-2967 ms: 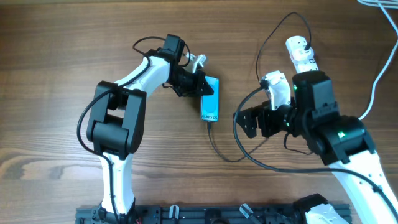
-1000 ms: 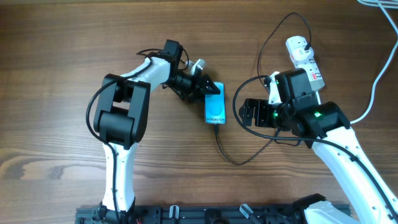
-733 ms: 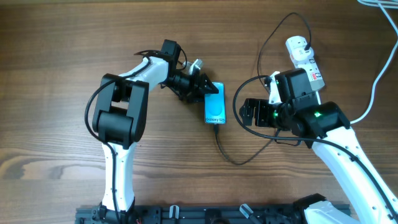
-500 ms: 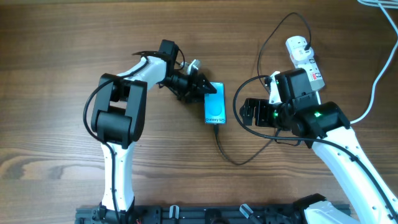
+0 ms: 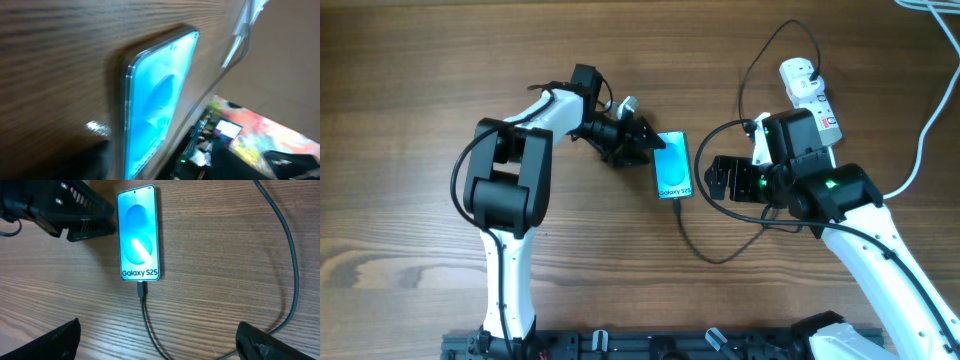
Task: Plug charger to phone and switch on socket
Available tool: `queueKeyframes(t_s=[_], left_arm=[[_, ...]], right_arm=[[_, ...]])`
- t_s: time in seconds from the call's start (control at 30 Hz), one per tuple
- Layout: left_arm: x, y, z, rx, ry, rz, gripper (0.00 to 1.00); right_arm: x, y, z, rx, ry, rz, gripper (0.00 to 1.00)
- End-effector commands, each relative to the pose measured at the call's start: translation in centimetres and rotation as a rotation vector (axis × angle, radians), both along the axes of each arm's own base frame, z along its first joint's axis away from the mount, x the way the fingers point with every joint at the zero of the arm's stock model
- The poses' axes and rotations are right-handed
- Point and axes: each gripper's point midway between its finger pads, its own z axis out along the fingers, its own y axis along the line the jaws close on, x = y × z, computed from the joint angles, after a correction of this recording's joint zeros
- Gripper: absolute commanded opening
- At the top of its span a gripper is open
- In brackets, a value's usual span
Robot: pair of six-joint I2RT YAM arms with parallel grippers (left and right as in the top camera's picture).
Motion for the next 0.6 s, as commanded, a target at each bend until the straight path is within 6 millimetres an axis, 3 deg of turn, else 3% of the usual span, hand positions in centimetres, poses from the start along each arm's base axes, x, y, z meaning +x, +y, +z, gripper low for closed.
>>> queueKeyframes(t_s=[0.0, 0.07, 0.1, 0.2, 0.27, 0.37, 0.57], left_arm=[[-1.7, 4.4, -7.9, 0.315, 0.056, 0.003, 0.77], [-1.6, 4.2, -7.8, 0.303, 0.054, 0.005, 0.89], [-1.5, 4.2, -7.6, 0.303, 0.052, 0.007, 0.99], [-1.0, 5.7, -6.7, 0.413, 0.003, 0.009, 1.0], [-0.9, 6.8, -4.8, 0.479, -0.028, 0.011, 1.0], [-0.4, 8.2, -0.3, 0.562, -0.119, 0.028, 1.0], [-0.8, 10.1, 11.1, 0.628, -0.361, 0.104, 1.0]], right_arm=[[0.7, -0.1, -0.2, -0.004, -0.018, -0.021, 1.0], [1.0, 0.0, 0.0, 0.009, -0.028, -0.037, 1.0], [1.2, 0.0, 0.1, 0.012, -0.035, -0.038, 1.0], [1.2, 0.0, 0.1, 0.012, -0.036, -0.038, 1.0], [1.2, 0.0, 0.1, 0.012, -0.036, -0.039, 1.0], [1.3, 0.1, 0.2, 0.014, -0.04, -0.039, 0.99], [1.1, 0.0, 0.1, 0.013, -0.031, -0.043, 1.0]])
